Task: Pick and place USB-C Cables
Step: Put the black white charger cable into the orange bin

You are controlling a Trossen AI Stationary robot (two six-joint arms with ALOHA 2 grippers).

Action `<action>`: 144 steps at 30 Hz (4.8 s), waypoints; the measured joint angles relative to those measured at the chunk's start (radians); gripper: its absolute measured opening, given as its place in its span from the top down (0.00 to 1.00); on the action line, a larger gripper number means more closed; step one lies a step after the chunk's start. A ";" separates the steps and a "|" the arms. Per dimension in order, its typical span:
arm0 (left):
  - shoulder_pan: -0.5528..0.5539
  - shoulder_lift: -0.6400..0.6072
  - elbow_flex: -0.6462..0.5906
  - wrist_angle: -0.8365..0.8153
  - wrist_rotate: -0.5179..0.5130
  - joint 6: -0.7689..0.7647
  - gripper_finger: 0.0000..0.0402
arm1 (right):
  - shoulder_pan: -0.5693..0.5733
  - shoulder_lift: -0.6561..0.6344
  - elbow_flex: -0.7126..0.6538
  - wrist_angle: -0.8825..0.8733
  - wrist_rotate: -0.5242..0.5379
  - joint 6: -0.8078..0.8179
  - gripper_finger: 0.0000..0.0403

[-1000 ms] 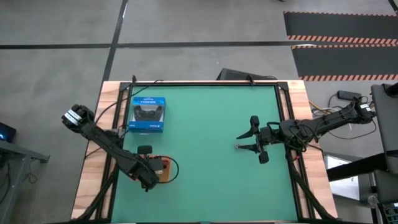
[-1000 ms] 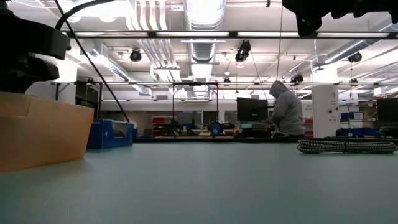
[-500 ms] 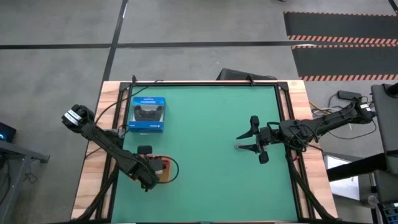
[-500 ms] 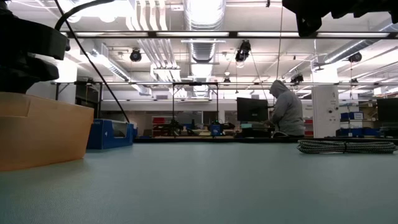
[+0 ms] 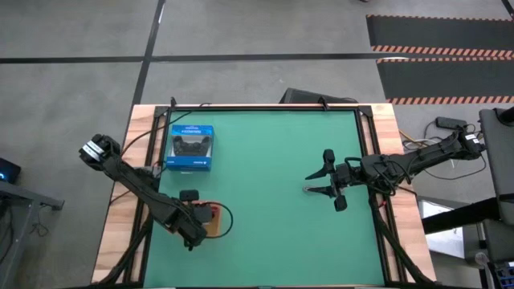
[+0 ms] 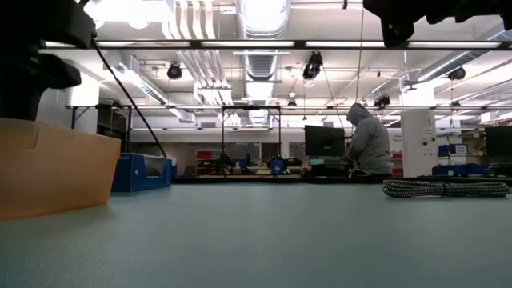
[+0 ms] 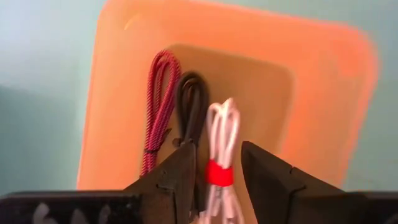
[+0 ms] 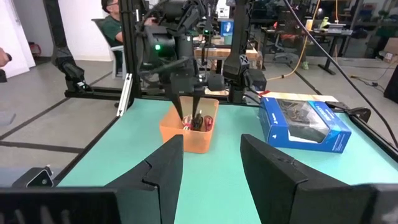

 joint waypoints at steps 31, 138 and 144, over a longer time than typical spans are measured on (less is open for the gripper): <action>0.003 -0.053 0.144 0.395 -0.586 0.438 0.72 | 0.000 0.289 0.167 -0.724 0.000 0.356 0.62; 0.182 0.191 -0.121 1.806 -0.519 0.760 0.72 | 0.001 0.535 -0.101 0.974 -0.090 -0.033 0.94; 0.229 0.274 -0.101 1.916 -0.444 0.759 0.72 | 0.001 0.617 -0.056 0.984 -0.091 -0.030 0.94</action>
